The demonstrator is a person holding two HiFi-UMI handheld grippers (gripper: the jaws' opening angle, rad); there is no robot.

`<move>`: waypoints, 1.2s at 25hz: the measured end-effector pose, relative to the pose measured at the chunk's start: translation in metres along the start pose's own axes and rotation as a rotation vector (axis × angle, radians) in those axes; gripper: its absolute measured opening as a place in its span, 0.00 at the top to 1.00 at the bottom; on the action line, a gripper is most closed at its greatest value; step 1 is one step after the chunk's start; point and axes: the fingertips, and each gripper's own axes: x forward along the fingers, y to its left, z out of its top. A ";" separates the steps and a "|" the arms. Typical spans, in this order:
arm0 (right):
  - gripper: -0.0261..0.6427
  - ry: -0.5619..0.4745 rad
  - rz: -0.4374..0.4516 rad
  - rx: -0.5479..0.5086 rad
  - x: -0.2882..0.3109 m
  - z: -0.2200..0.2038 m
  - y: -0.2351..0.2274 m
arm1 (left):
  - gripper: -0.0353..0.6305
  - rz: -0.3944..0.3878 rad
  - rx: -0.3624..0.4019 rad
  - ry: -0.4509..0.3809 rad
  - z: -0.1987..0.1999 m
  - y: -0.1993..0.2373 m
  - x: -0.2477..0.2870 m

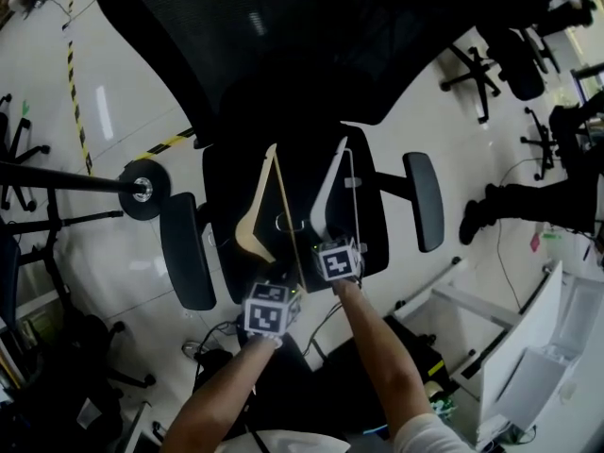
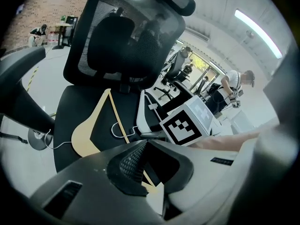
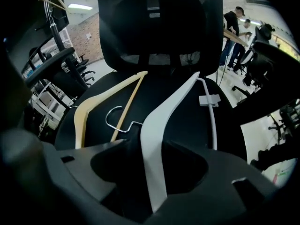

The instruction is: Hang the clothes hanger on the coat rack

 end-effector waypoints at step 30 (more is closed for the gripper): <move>0.68 0.036 0.052 -0.002 -0.012 0.000 0.011 | 0.97 -0.003 -0.051 -0.014 -0.005 0.005 -0.040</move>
